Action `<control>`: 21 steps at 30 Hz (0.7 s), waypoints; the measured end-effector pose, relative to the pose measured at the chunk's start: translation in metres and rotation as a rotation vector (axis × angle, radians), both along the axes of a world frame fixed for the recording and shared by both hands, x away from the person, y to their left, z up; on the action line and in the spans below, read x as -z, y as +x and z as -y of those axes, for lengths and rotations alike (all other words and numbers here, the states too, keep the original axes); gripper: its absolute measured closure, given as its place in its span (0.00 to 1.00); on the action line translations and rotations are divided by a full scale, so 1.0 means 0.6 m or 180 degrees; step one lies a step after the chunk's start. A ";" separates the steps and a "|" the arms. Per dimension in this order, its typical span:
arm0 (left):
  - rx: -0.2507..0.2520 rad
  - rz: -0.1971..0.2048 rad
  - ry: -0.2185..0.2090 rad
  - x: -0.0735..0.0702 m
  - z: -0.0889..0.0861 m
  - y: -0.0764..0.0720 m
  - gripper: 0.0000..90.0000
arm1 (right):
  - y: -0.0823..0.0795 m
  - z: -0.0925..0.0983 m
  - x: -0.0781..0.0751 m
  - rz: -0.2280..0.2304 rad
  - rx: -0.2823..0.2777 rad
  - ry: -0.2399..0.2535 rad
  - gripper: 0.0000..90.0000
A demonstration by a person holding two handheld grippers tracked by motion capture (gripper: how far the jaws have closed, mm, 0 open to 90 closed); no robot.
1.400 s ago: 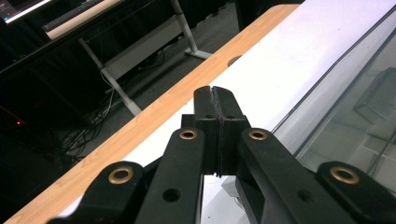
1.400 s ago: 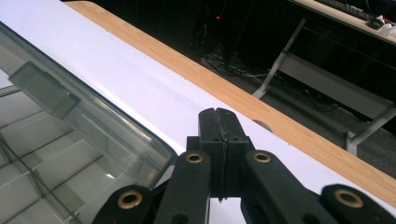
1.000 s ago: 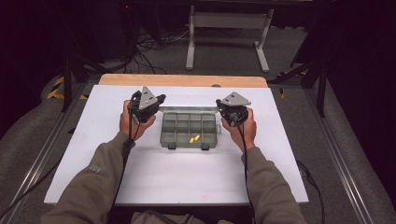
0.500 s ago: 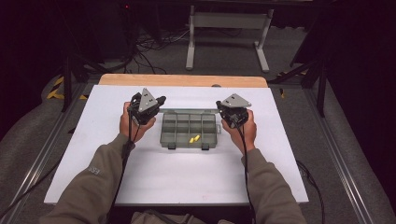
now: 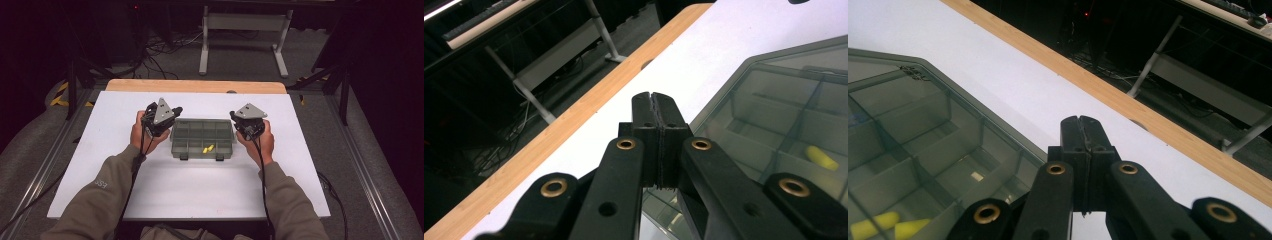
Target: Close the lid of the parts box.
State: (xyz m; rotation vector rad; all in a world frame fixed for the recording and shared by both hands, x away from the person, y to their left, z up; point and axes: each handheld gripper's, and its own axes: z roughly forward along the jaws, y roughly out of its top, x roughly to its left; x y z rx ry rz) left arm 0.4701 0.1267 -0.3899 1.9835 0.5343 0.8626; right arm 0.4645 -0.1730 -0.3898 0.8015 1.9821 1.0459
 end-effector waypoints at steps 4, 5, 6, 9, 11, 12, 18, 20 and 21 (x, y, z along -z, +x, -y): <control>0.0054 -0.0033 0.0038 0.005 0.002 -0.003 0.99 | -0.007 0.000 0.002 -0.0006 -0.0053 0.0006 1.00; 0.0071 -0.0049 0.0053 0.006 0.003 -0.005 0.99 | -0.008 -0.001 0.003 -0.0009 -0.0062 0.0003 1.00; 0.0094 -0.0048 0.0076 0.008 0.003 -0.007 0.99 | -0.011 -0.001 0.004 -0.0017 -0.0077 0.0003 1.00; 0.0129 -0.0068 0.0083 0.012 0.005 -0.010 0.99 | -0.018 -0.002 0.006 -0.0031 -0.0130 0.0023 1.00; 0.0154 -0.0082 0.0109 0.015 0.005 -0.013 0.99 | -0.023 -0.003 0.007 -0.0032 -0.0162 0.0018 1.00; 0.0171 -0.0094 0.0111 0.017 0.005 -0.015 0.99 | -0.025 -0.004 0.008 -0.0037 -0.0182 0.0018 1.00; 0.0253 -0.0156 0.0170 0.029 0.002 -0.027 0.99 | -0.040 -0.005 0.013 -0.0086 -0.0284 0.0028 1.00; 0.0279 -0.0173 0.0185 0.033 0.001 -0.030 0.99 | -0.045 -0.006 0.013 -0.0086 -0.0315 0.0022 1.00; 0.0292 -0.0184 0.0199 0.036 0.000 -0.033 0.99 | -0.048 -0.007 0.014 -0.0084 -0.0327 0.0021 1.00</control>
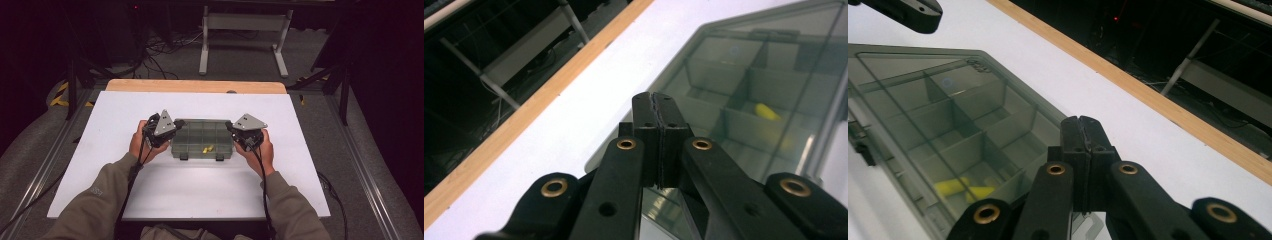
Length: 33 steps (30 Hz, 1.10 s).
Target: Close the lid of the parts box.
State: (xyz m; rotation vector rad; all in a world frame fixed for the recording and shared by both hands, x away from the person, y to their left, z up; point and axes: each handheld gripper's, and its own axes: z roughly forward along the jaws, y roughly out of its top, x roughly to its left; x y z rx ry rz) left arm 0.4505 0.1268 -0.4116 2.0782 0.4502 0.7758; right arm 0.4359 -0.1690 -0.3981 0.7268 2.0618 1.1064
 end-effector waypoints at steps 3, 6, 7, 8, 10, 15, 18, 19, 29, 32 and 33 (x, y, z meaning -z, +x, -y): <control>0.0010 -0.0017 -0.0001 0.004 -0.002 -0.004 0.99 | -0.007 0.000 0.004 -0.0032 -0.0045 -0.0002 1.00; 0.0037 -0.0044 0.0023 0.010 -0.005 -0.010 0.99 | -0.012 -0.001 0.007 -0.0065 -0.0079 -0.0021 1.00; 0.0049 -0.0042 0.0031 0.011 -0.006 -0.012 0.99 | -0.014 -0.001 0.008 -0.0073 -0.0093 -0.0030 1.00; 0.0052 -0.0048 0.0029 0.012 -0.007 -0.014 0.99 | -0.016 -0.002 0.010 -0.0090 -0.0107 -0.0034 1.00; 0.0069 -0.0052 0.0039 0.013 -0.008 -0.018 0.99 | -0.019 -0.003 0.012 -0.0109 -0.0133 -0.0043 1.00; 0.0103 -0.0072 0.0048 0.019 -0.011 -0.026 0.99 | -0.024 -0.003 0.018 -0.0135 -0.0162 -0.0062 1.00; 0.0129 -0.0084 0.0049 0.022 -0.013 -0.032 0.99 | -0.029 -0.001 0.020 -0.0163 -0.0184 -0.0056 1.00; 0.0135 -0.0077 0.0045 0.022 -0.013 -0.034 0.99 | -0.030 -0.001 0.020 -0.0179 -0.0191 -0.0053 1.00; 0.0226 -0.0088 0.0069 0.030 -0.010 -0.051 0.98 | -0.043 0.005 0.027 -0.0216 -0.0220 -0.0029 1.00; 0.0242 -0.0094 0.0073 0.034 -0.011 -0.055 0.98 | -0.046 0.006 0.029 -0.0220 -0.0232 -0.0029 1.00; 0.0247 -0.0096 0.0066 0.035 -0.011 -0.056 0.98 | -0.046 0.007 0.030 -0.0219 -0.0233 -0.0036 1.00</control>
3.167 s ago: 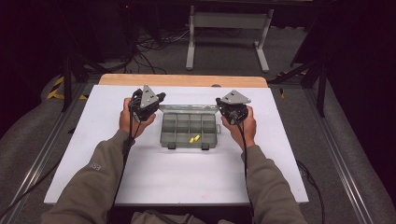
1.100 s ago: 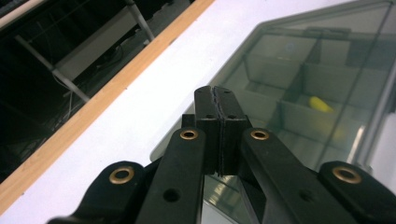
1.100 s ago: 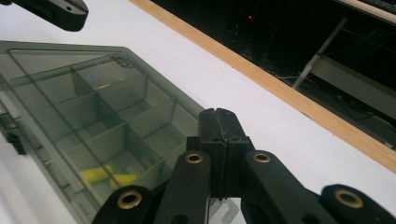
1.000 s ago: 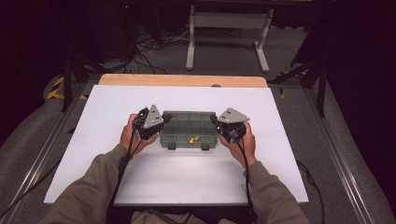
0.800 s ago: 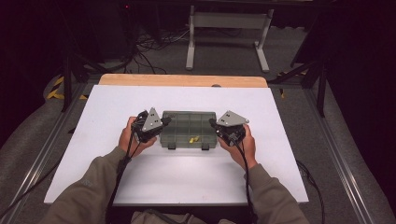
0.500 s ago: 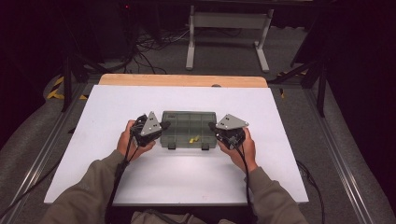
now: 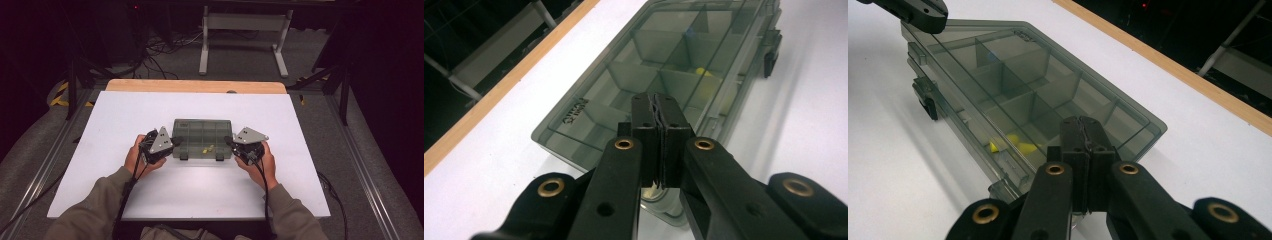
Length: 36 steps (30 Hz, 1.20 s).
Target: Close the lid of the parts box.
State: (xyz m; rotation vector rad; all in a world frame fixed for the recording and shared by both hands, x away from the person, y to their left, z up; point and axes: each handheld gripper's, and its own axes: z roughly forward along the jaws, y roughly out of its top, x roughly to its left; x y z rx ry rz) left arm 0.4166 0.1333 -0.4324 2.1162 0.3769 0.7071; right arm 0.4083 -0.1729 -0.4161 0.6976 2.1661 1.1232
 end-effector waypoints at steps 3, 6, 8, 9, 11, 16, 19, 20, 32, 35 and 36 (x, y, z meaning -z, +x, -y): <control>-0.0006 0.0004 -0.0005 0.002 -0.002 -0.003 0.98 | -0.001 0.000 0.004 -0.0026 0.0002 -0.0005 1.00; -0.0010 -0.0014 -0.0011 0.006 -0.004 -0.005 0.98 | -0.001 0.000 0.008 -0.0034 0.0010 -0.0031 1.00; -0.0016 -0.0034 -0.0024 0.009 -0.004 -0.005 0.97 | -0.002 -0.001 0.011 -0.0019 0.0022 -0.0043 1.00; -0.0018 -0.0040 -0.0033 0.011 -0.004 -0.005 0.97 | -0.003 -0.001 0.012 0.0004 0.0021 -0.0043 1.00; -0.0021 -0.0042 -0.0057 0.013 -0.004 -0.005 0.98 | -0.004 -0.003 0.014 0.0010 0.0024 -0.0076 1.00; -0.0028 -0.0060 -0.0066 0.020 -0.003 -0.005 0.97 | -0.001 -0.003 0.024 -0.0047 0.0027 -0.0086 1.00; -0.0039 -0.0071 -0.0068 0.023 -0.002 -0.004 0.97 | 0.000 -0.003 0.028 -0.0063 0.0024 -0.0076 1.00; -0.0036 -0.0077 -0.0074 0.023 -0.002 -0.003 0.97 | -0.001 -0.004 0.029 -0.0068 0.0021 -0.0082 1.00; -0.0036 -0.0098 -0.0091 0.029 0.000 -0.005 0.97 | -0.003 -0.006 0.039 -0.0066 0.0040 -0.0084 1.00; -0.0025 -0.0102 -0.0099 0.032 0.001 -0.004 0.97 | -0.003 -0.006 0.040 -0.0071 0.0045 -0.0083 1.00; -0.0029 -0.0116 -0.0102 0.033 0.001 -0.004 0.97 | -0.003 -0.006 0.041 -0.0072 0.0049 -0.0076 1.00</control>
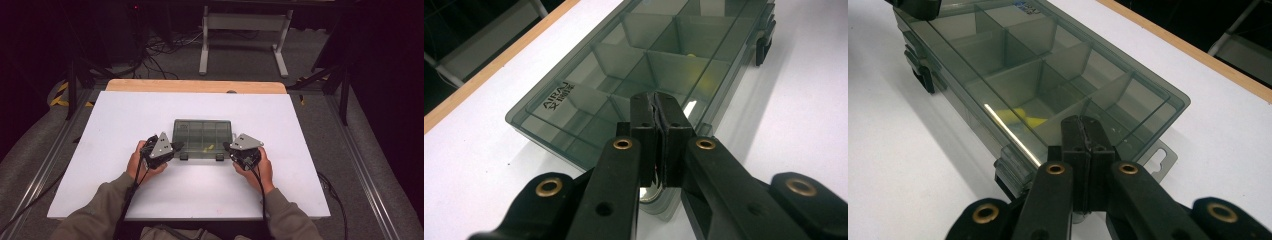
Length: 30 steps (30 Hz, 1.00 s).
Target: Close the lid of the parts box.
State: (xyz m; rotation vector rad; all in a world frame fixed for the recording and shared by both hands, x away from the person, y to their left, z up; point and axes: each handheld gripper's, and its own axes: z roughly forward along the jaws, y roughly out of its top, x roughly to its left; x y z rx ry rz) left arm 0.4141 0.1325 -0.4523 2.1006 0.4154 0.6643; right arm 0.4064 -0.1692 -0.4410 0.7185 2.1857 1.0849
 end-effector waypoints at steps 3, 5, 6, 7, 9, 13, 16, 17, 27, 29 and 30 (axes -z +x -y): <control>-0.0006 0.0003 -0.0014 0.002 0.000 0.000 0.97 | -0.001 0.001 0.002 0.0009 0.0009 0.0044 1.00; -0.0005 0.0003 -0.0012 0.002 0.000 0.000 0.97 | -0.001 0.001 0.003 0.0013 0.0010 0.0055 1.00; -0.0009 0.0003 -0.0038 0.003 -0.001 -0.001 0.98 | -0.002 0.002 0.004 0.0022 0.0014 0.0076 1.00; -0.0011 0.0011 -0.0042 0.004 -0.001 -0.001 0.98 | -0.002 0.002 0.005 0.0028 0.0014 0.0082 1.00; -0.0017 0.0007 -0.0069 0.005 -0.002 -0.001 0.98 | -0.003 0.003 0.006 0.0043 0.0008 0.0090 1.00; -0.0030 0.0007 -0.0105 0.007 -0.002 -0.001 0.98 | -0.007 0.004 0.010 0.0104 0.0008 0.0117 1.00; -0.0023 0.0013 -0.0120 0.008 -0.003 -0.001 0.98 | -0.010 0.005 0.009 0.0115 -0.0007 0.0121 1.00; -0.0025 0.0019 -0.0119 0.008 -0.003 -0.002 0.98 | -0.012 0.006 0.009 0.0112 -0.0021 0.0123 1.00; -0.0020 0.0059 -0.0123 0.010 -0.003 -0.003 0.98 | -0.016 0.008 0.012 0.0094 -0.0088 0.0220 1.00; -0.0014 0.0057 -0.0112 0.009 -0.004 -0.004 0.97 | -0.016 0.009 0.012 0.0092 -0.0104 0.0230 1.00; -0.0007 0.0063 -0.0113 0.009 -0.004 -0.004 0.97 | -0.016 0.009 0.012 0.0094 -0.0104 0.0230 1.00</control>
